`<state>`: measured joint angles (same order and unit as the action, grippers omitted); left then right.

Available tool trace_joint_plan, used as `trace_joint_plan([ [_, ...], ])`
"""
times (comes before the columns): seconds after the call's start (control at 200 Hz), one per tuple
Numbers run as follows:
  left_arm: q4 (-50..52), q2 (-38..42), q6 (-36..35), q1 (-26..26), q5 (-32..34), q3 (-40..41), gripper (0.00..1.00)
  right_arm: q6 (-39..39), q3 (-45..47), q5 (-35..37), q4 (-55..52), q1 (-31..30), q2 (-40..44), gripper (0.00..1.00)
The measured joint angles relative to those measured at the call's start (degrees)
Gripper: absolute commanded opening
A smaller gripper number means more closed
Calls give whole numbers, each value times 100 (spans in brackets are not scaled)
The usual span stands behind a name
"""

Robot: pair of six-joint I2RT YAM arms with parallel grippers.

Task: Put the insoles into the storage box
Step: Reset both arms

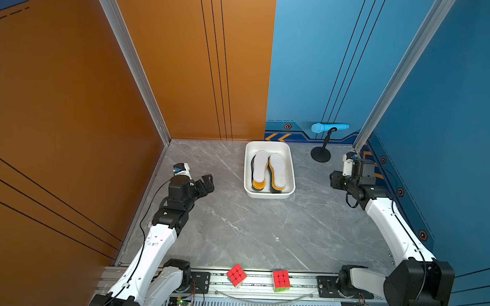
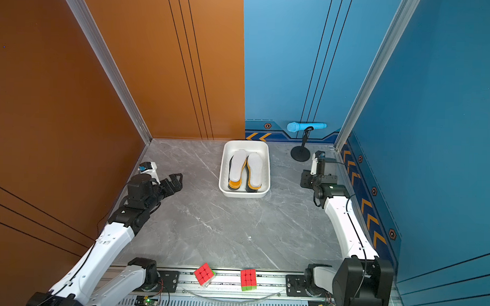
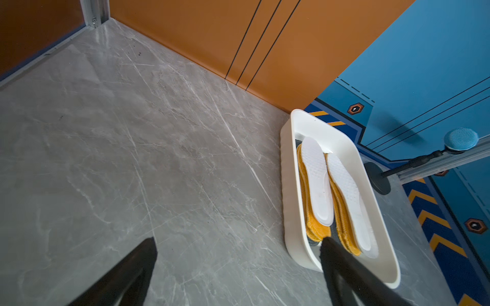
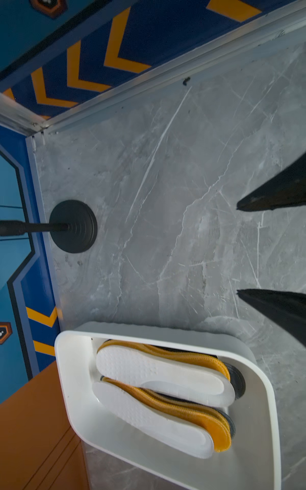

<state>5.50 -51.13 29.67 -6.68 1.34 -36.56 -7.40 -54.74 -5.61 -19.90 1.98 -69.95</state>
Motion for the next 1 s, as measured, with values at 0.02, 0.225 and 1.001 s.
trace_joint_plan([
  [0.02, -61, 28, -66, 15, 50, 76, 98, 22, 173, -24, 170, 66, 48, 49],
  [0.225, -629, 96, -599, 227, 481, 619, 98, 245, 1867, -214, 1871, 179, 52, 52],
  [1.001, -3344, -994, -2133, 529, 708, 1882, 98, 466, 3373, 619, 6671, -291, -1766, 56],
])
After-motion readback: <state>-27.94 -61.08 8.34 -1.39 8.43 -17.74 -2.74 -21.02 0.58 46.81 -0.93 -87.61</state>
